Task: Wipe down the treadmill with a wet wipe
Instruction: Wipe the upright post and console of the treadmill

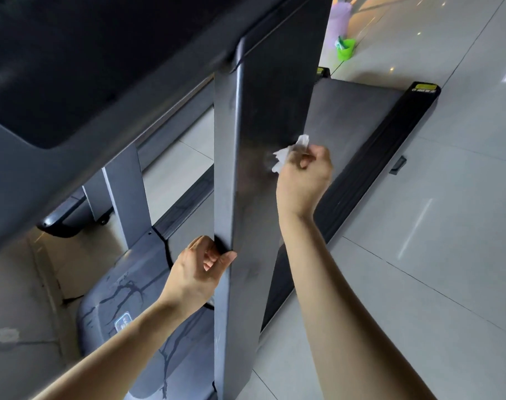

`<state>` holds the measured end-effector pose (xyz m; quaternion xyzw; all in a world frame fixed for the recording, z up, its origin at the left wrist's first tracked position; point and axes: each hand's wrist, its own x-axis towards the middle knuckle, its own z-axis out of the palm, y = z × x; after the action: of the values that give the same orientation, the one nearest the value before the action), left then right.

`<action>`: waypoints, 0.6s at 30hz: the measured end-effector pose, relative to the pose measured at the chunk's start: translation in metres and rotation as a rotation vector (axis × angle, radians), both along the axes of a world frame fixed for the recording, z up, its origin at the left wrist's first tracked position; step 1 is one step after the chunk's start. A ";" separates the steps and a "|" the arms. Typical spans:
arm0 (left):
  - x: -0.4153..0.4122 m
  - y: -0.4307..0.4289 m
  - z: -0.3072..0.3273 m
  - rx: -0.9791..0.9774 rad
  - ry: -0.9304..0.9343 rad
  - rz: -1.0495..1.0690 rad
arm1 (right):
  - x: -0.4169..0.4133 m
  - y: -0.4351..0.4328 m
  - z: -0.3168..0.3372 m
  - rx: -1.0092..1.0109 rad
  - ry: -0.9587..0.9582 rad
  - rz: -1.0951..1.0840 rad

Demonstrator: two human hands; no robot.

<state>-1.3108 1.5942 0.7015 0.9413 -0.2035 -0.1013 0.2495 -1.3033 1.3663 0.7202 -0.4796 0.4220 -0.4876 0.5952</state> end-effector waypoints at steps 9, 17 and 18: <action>-0.006 -0.005 0.000 0.019 0.038 0.093 | -0.056 0.082 -0.125 0.531 0.378 0.462; -0.011 -0.004 -0.005 -0.022 0.026 0.091 | -0.020 -0.006 -0.031 0.146 -0.061 0.274; -0.011 -0.002 -0.006 -0.029 0.007 0.081 | -0.026 -0.002 -0.036 0.090 -0.088 0.285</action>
<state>-1.3223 1.5918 0.6950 0.9447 -0.1657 -0.0915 0.2679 -1.3293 1.3646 0.6845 -0.4855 0.3448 -0.3993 0.6971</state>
